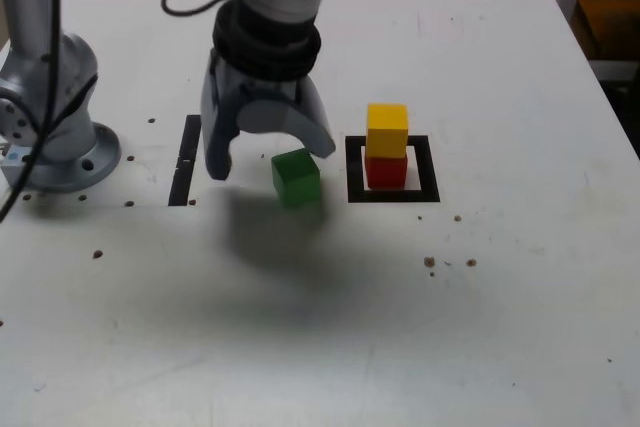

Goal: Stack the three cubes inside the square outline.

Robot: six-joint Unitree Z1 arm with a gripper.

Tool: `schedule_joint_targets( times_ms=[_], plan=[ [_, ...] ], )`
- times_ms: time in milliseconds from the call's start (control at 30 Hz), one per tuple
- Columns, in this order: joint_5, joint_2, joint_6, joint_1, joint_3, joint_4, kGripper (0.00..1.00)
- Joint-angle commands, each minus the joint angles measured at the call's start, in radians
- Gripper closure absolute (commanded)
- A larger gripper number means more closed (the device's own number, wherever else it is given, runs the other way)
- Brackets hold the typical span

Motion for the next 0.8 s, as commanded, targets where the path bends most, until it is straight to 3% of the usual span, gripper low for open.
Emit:
schedule_joint_targets(
  times_ms=[0,233,567,700,767],
  plan=[
    [0.004,0.008,-0.001,0.0,0.013,-0.02,0.0],
    [0.004,0.046,0.011,0.0,0.051,-0.126,0.0],
    [0.025,0.078,0.012,0.012,0.059,-0.147,0.06],
    [0.017,0.079,0.012,0.013,0.057,-0.147,0.2],
    [0.014,0.082,0.011,0.013,0.051,-0.151,0.35]
  ],
)
